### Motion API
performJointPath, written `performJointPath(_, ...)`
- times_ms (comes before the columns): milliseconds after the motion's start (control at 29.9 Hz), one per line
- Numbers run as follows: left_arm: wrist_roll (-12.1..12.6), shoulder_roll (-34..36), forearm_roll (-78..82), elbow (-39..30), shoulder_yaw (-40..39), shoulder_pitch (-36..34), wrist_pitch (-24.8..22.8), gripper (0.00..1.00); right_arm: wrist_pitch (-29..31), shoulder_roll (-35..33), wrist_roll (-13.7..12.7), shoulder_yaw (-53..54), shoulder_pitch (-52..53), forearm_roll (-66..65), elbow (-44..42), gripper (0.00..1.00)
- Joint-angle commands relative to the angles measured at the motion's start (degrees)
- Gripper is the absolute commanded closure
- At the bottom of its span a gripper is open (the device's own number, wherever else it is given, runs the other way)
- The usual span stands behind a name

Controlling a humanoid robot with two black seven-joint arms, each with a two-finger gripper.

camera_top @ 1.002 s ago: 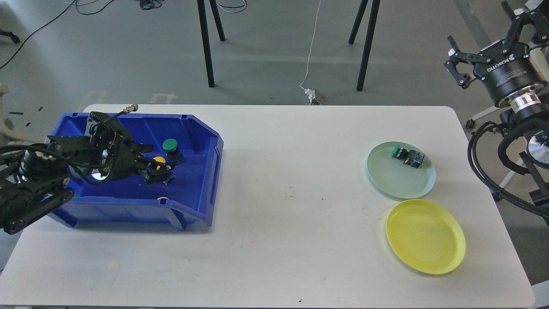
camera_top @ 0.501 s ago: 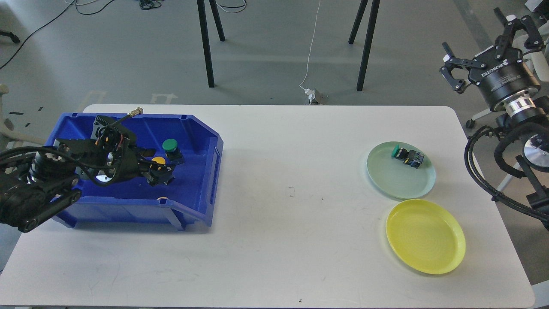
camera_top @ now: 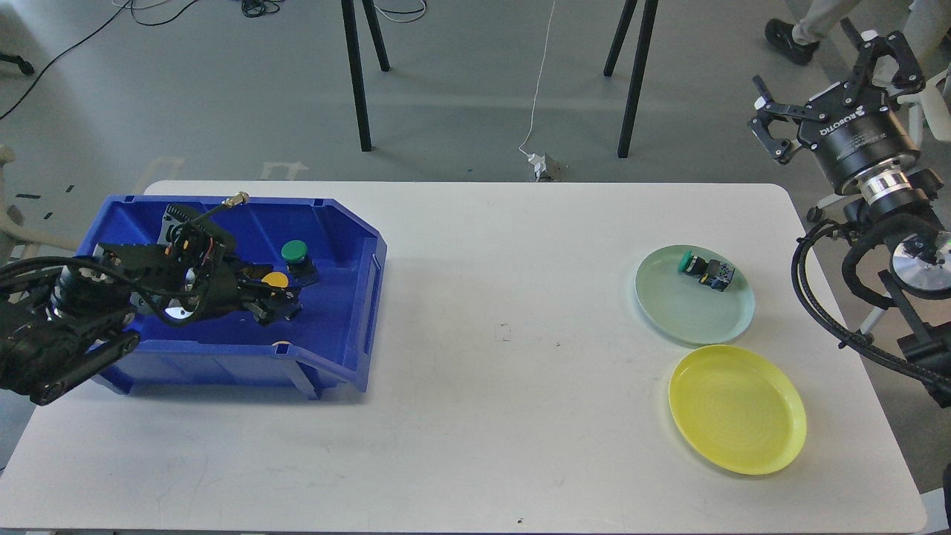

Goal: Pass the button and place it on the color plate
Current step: 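Grasp the yellow button module in the bin with the left gripper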

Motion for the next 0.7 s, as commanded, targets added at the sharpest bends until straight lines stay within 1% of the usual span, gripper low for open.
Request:
performJointPath(0,0.21,0.04,0.0,0.02,0.0,0.03,0.0,0.54,0.0,0.0,0.0,-0.02,0.0,0.0,-0.09,0.02)
performJointPath(167,0.38,0.04,0.0,0.11,0.0,0.03,0.0,0.55,0.0,0.0,0.0,0.07,0.0,0.0,-0.09,0.02)
performJointPath(367,0.38,0.13,0.0,0.02,-0.09,-0.05,0.0,0.6,0.0,-0.08,0.0,0.33,0.0,0.0,-0.09,0.02)
performJointPath(534,-0.32,1.01,-0.44,-0.86,-0.79,-1.54,-0.27,0.6,0.0,-0.17,0.0,0.33,0.09,0.0,-0.09,0.02)
performJointPath(601,-1.45,2.58,-0.53,-1.73,-0.79,-2.42,-0.35,0.6,0.0,-0.17,0.0,0.16,0.09,0.0,0.0,0.02)
performJointPath(668,-2.95,4.69,-0.53,-4.45,-0.96,-2.6,-0.35,0.6,0.0,-0.17,0.0,0.16,0.09,0.0,-0.08,0.02)
